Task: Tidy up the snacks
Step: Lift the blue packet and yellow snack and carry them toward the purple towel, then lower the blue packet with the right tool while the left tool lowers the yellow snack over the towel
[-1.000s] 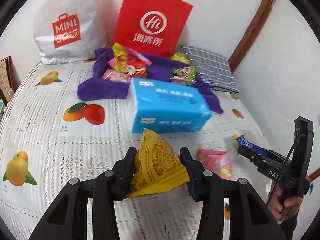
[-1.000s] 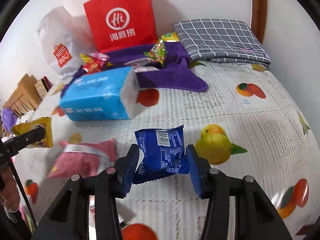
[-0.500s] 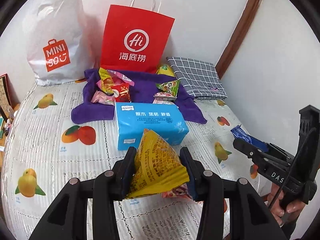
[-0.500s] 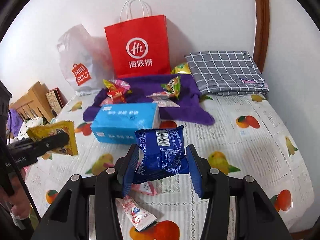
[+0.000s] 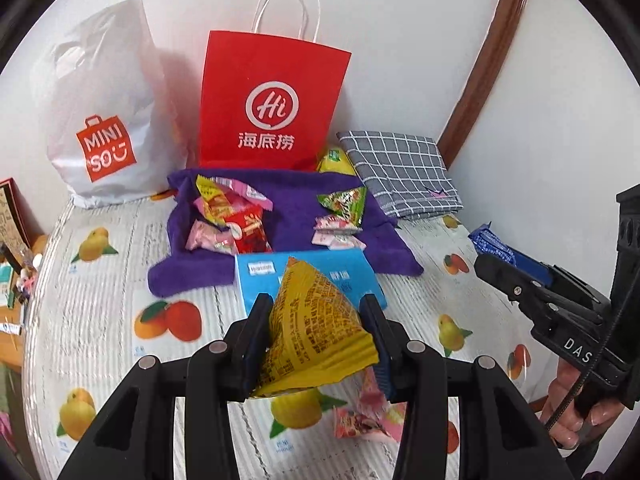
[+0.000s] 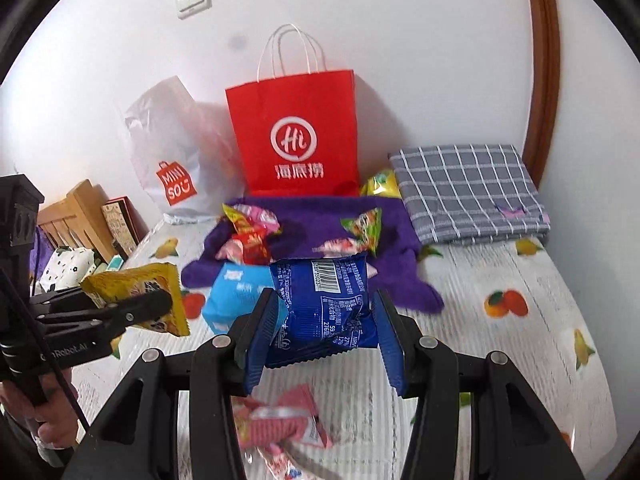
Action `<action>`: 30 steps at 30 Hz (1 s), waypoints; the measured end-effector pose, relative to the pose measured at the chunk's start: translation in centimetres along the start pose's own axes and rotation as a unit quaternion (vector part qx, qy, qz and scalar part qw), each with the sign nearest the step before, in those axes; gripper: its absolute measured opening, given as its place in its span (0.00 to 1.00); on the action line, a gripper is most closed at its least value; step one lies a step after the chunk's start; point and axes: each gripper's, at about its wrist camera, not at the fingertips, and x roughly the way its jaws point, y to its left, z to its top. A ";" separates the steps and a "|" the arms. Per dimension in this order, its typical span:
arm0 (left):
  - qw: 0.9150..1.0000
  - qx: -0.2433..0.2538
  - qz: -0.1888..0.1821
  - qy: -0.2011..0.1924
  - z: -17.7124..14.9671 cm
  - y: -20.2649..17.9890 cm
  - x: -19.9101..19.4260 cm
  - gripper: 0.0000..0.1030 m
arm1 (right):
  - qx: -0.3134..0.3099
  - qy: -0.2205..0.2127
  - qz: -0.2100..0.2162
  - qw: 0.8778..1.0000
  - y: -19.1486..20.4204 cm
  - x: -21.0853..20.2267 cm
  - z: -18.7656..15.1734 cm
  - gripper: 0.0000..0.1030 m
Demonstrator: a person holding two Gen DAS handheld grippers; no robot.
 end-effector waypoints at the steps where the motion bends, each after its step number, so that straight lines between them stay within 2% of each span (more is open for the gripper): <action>1: 1.000 0.000 0.004 -0.001 0.3 0.1 0.1 0.42 | 0.000 -0.001 0.000 1.000 0.1 0.1 0.3 0.47; 17: 0.999 0.017 0.028 -0.004 5.2 2.2 2.4 0.42 | 0.007 -0.023 -0.002 1.000 -0.7 3.8 5.3 0.47; 30: 1.000 0.012 0.023 0.005 7.9 4.3 4.8 0.42 | 0.004 -0.009 -0.007 1.000 -0.9 8.4 7.3 0.47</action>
